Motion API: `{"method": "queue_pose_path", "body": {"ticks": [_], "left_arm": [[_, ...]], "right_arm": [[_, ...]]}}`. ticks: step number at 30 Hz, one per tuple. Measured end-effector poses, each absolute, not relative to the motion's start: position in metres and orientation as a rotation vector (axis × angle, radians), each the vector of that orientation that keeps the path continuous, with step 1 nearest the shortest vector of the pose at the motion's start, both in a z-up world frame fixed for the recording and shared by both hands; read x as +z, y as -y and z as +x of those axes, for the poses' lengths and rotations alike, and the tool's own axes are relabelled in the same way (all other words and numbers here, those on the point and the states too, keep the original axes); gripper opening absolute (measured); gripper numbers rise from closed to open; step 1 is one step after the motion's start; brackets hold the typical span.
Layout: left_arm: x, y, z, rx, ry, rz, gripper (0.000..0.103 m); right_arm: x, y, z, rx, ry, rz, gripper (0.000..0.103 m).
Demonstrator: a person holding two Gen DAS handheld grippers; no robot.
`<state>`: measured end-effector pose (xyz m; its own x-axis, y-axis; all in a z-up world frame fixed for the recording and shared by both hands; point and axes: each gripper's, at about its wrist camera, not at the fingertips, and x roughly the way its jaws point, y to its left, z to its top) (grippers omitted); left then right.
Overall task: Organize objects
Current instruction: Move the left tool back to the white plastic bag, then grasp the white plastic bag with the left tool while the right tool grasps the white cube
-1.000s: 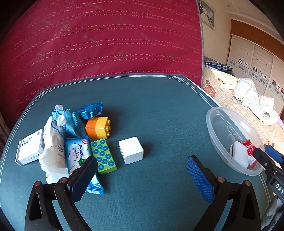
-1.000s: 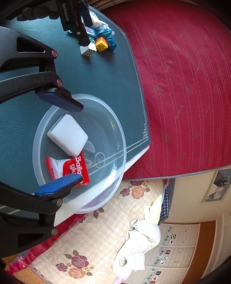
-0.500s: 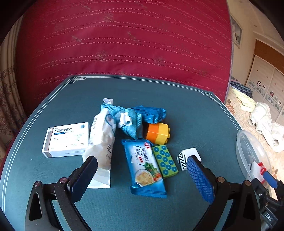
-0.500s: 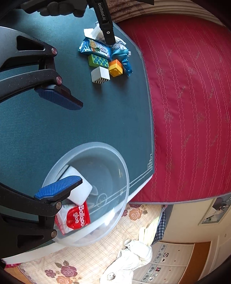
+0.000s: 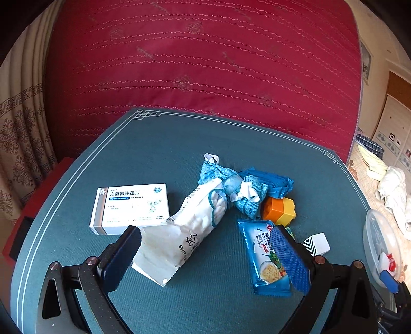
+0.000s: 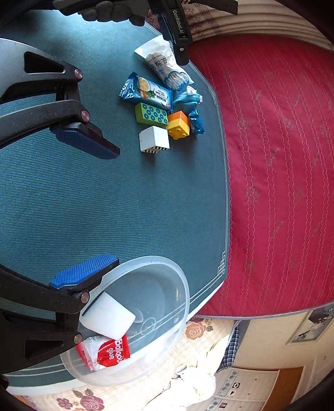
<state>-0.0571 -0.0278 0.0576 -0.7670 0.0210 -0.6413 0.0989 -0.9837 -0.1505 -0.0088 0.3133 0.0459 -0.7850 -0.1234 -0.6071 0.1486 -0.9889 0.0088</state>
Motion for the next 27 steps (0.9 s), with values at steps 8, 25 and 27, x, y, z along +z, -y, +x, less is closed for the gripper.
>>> {"method": "queue_pose_path", "body": {"ticks": [8, 25, 27], "left_arm": [[0.061, 0.037, -0.058, -2.888, -0.220, 1.025, 0.102], [0.015, 0.020, -0.092, -2.890, -0.044, 1.291, 0.079], [0.010, 0.018, -0.092, -2.882, -0.038, 1.317, 0.074]], "right_arm": [[0.041, -0.313, -0.008, -2.818, -0.053, 0.976, 0.078], [0.034, -0.312, -0.008, -2.797, -0.053, 1.000, 0.078], [0.034, -0.312, -0.008, -2.794, -0.053, 1.004, 0.078]]}}
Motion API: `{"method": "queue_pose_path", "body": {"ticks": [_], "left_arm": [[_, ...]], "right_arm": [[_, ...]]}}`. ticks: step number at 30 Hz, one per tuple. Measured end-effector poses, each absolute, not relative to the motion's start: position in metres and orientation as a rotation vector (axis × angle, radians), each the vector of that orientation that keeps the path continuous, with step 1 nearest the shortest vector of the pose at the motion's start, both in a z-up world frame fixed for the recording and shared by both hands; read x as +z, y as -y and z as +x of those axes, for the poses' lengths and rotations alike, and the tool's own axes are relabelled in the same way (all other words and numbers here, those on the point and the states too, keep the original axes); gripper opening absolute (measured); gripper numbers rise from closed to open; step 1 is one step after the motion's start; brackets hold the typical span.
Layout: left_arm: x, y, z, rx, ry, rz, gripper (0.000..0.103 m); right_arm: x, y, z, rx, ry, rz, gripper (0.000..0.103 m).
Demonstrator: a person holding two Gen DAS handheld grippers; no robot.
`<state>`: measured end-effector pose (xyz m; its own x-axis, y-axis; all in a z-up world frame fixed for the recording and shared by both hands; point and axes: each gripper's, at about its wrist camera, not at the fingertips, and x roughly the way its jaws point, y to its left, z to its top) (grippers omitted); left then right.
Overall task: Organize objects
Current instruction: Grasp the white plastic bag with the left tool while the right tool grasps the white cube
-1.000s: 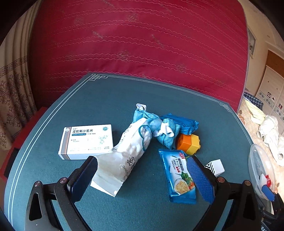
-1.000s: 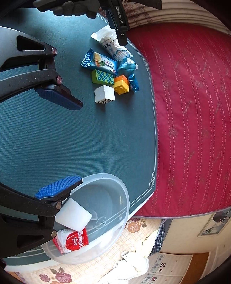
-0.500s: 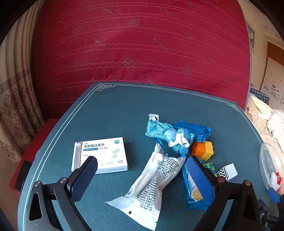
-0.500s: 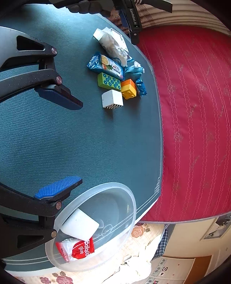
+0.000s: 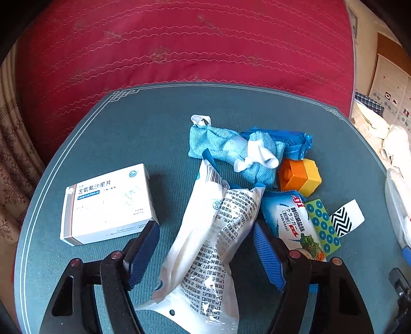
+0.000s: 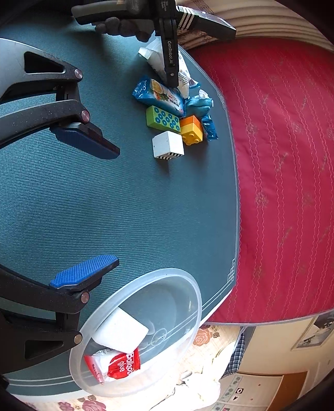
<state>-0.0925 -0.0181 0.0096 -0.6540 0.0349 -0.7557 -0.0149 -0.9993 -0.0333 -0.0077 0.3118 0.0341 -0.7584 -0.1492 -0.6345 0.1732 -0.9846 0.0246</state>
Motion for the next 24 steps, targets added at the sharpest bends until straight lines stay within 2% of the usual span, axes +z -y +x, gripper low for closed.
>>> {"method": "queue_pose_path", "body": {"ticks": [4, 7, 15, 24], "left_arm": [[0.005, 0.015, -0.092, 2.828, 0.021, -1.299, 0.056], [0.006, 0.014, -0.087, 2.814, 0.042, -1.290, 0.050], [0.019, 0.010, -0.073, 2.846, 0.051, -1.224, 0.048], [0.036, 0.022, -0.060, 2.874, 0.151, -1.152, 0.048]], "right_arm": [[0.034, -0.311, -0.008, -2.792, -0.053, 1.006, 0.078], [0.034, -0.311, -0.009, -2.789, -0.048, 1.014, 0.078], [0.033, -0.308, -0.011, -2.779, -0.037, 1.037, 0.078], [0.047, -0.292, -0.036, -2.686, 0.044, 1.087, 0.078]]}}
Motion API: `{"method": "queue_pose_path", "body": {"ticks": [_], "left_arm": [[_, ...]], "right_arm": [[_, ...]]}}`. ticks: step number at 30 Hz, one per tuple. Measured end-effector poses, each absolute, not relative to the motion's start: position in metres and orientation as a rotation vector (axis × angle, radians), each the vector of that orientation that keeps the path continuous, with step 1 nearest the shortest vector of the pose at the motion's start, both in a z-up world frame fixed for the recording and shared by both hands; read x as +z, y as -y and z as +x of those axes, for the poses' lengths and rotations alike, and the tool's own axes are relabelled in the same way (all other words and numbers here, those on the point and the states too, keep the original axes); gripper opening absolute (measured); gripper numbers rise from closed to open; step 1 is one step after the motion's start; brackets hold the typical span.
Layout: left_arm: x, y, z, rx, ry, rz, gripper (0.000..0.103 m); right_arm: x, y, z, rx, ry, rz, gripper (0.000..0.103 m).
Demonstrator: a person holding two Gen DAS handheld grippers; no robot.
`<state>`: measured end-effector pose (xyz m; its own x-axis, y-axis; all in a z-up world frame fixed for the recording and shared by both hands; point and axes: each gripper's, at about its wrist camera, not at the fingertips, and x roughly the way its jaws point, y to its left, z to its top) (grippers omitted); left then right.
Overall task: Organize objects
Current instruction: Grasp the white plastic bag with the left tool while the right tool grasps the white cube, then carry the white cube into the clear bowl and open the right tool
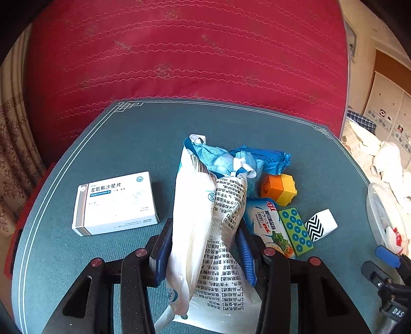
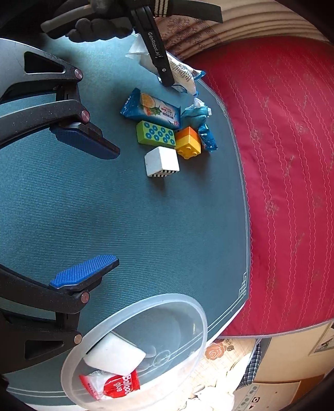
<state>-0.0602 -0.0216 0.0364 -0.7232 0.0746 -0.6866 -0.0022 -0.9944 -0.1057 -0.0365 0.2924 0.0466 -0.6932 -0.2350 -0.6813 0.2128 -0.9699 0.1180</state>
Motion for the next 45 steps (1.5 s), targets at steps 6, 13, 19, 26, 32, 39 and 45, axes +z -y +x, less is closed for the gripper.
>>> {"method": "queue_pose_path", "body": {"ticks": [6, 13, 19, 26, 32, 39, 45], "left_arm": [[0.036, 0.024, -0.058, 2.887, 0.168, -1.153, 0.048], [0.035, 0.030, -0.060, 2.888, 0.199, -1.165, 0.048], [0.035, 0.028, -0.057, 2.881, 0.206, -1.172, 0.048], [0.035, 0.029, -0.057, 2.878, 0.213, -1.177, 0.048], [0.033, 0.028, -0.057, 2.874, 0.209, -1.179, 0.048], [0.034, 0.025, -0.055, 2.866, 0.199, -1.171, 0.048], [0.035, 0.019, -0.053, 2.854, 0.181, -1.160, 0.048]], "right_arm": [[0.045, -0.265, -0.060, -2.634, 0.013, 1.075, 0.078], [0.035, -0.241, -0.087, -2.628, -0.042, 1.064, 0.077], [0.034, -0.233, -0.103, -2.609, -0.019, 1.073, 0.069], [0.024, -0.223, -0.114, -2.573, -0.052, 1.124, 0.045], [0.022, -0.222, -0.109, -2.583, -0.077, 1.111, 0.032], [0.024, -0.229, -0.100, -2.586, -0.051, 1.104, 0.031], [0.032, -0.242, -0.085, -2.611, -0.015, 1.078, 0.031]]}}
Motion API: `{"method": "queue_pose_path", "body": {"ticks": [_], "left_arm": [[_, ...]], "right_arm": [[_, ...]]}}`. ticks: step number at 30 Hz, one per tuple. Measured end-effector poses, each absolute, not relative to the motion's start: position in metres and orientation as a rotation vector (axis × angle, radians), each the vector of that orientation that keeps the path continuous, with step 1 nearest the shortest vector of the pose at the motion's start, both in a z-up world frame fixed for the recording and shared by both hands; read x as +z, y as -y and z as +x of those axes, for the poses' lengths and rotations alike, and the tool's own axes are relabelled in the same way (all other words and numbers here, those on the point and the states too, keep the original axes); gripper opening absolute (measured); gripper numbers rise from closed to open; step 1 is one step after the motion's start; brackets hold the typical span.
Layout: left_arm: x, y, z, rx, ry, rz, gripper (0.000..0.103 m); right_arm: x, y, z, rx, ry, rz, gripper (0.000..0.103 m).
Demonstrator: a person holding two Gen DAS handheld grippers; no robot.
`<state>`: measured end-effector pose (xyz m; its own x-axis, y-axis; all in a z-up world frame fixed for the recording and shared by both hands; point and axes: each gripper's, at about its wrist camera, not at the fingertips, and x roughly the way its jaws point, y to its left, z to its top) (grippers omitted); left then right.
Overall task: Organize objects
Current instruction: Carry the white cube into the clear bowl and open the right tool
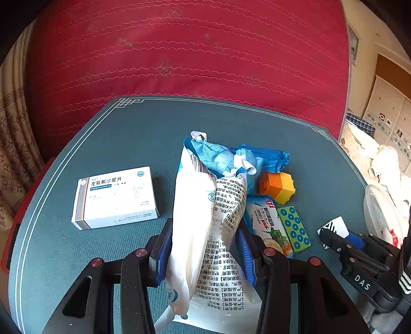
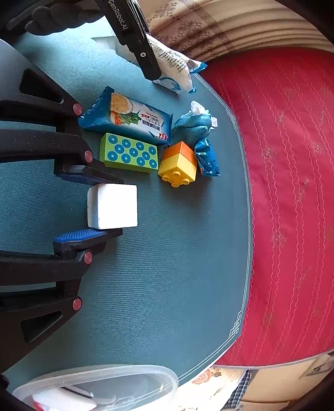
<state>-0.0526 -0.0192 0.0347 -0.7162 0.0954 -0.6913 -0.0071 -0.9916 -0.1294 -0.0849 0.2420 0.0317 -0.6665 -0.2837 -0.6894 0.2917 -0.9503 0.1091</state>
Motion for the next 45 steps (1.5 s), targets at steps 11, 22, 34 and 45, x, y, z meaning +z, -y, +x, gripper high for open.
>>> {"method": "queue_pose_path", "body": {"ticks": [11, 22, 34, 45], "left_arm": [[0.034, 0.003, -0.048, 2.825, 0.123, -1.141, 0.048], [0.030, -0.015, -0.042, 2.803, 0.077, -1.158, 0.048], [0.025, -0.037, -0.038, 2.774, 0.043, -1.176, 0.048], [0.022, -0.061, -0.034, 2.745, -0.008, -1.190, 0.048]], "right_arm": [[0.054, -0.287, -0.057, -2.727, 0.049, 1.020, 0.031], [0.063, -0.367, -0.038, -2.877, 0.180, 1.045, 0.032], [0.073, -0.455, -0.023, -3.091, 0.224, 1.030, 0.032], [0.065, -0.497, -0.028, -3.183, 0.212, 1.048, 0.032]]}}
